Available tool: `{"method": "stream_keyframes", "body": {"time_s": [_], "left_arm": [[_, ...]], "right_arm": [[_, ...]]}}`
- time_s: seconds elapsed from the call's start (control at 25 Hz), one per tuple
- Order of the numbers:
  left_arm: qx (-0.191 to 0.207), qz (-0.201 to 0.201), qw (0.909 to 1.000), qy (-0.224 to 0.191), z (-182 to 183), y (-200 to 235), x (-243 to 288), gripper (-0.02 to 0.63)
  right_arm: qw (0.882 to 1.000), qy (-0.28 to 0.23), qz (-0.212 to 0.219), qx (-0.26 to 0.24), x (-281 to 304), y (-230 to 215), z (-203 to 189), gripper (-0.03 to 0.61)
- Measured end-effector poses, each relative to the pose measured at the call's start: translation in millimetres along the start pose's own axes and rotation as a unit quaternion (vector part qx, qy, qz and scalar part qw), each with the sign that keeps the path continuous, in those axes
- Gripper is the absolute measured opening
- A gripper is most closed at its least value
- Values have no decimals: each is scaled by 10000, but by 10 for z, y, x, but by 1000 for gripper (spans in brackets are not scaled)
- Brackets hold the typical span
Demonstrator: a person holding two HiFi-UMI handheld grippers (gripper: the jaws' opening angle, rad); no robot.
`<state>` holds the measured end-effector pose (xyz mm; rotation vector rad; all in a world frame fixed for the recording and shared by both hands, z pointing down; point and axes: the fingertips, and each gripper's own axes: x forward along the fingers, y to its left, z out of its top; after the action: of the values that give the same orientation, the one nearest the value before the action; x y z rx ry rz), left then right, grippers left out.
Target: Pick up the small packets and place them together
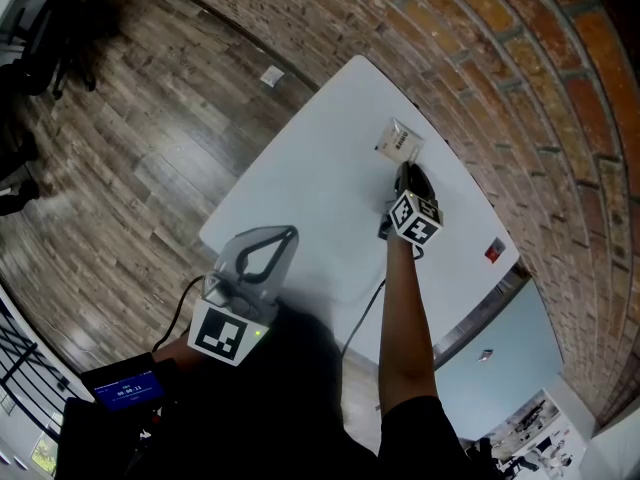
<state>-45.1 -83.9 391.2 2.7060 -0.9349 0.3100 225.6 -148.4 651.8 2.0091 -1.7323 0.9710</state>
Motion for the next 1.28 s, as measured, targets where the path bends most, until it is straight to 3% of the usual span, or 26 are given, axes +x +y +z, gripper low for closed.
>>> {"method": "stream_keyframes", "body": {"time_s": [0.28,0.68,1.0,1.28], "left_arm": [[-51,-20,10000,-12,-5,3,30,0],[-160,40,9999,-44,14,41,-2,0],[-163,30,9998,-70,7,38,-20,0],[-186,-18,9997,-140,39,2,-35,0]], "right_arm": [[9997,186,11,164,44,47,-30,107],[9951,560,-80,814,45,16,-98,95],[9940,350,67,1036,-2,2,7,20],[9967,50,204,788,-193,46,194,8]]}}
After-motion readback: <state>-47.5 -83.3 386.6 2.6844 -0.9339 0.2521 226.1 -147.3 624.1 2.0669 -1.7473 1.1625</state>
